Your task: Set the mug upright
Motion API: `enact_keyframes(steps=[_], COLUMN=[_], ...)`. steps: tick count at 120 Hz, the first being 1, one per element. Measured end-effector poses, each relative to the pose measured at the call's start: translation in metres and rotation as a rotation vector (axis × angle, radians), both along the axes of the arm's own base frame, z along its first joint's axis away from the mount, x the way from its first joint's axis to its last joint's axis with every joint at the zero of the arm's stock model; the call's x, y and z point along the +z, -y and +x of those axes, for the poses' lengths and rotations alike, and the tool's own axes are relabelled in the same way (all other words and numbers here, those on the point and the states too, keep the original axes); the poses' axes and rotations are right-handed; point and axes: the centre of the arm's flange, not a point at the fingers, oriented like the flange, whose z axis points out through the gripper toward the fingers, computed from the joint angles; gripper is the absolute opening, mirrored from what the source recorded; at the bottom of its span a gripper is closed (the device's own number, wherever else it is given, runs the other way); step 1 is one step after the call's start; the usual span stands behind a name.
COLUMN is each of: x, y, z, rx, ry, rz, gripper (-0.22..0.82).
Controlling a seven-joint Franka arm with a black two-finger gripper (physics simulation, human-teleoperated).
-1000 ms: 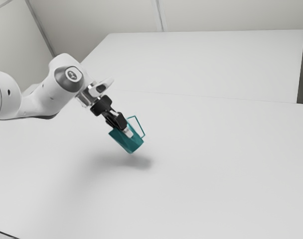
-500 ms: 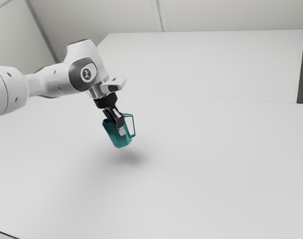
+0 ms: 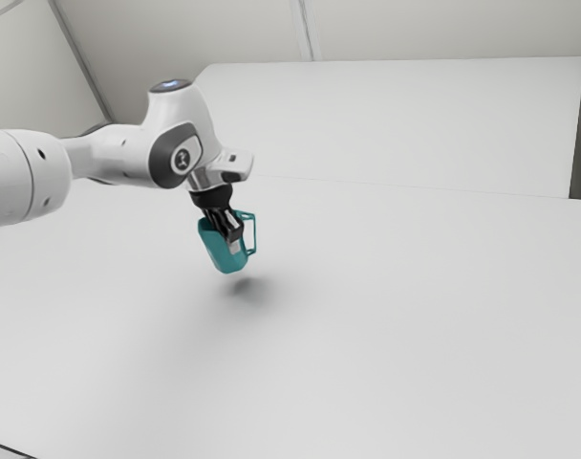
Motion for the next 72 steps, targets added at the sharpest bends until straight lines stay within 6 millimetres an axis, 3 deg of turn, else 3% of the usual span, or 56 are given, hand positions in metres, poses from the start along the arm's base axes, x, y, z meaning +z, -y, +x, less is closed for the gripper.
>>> enact_keyframes(steps=[72], x=[-0.036], y=[0.0], z=[0.01], rx=[0.058], ry=[-0.006], rz=[0.003], gripper=[-0.18])
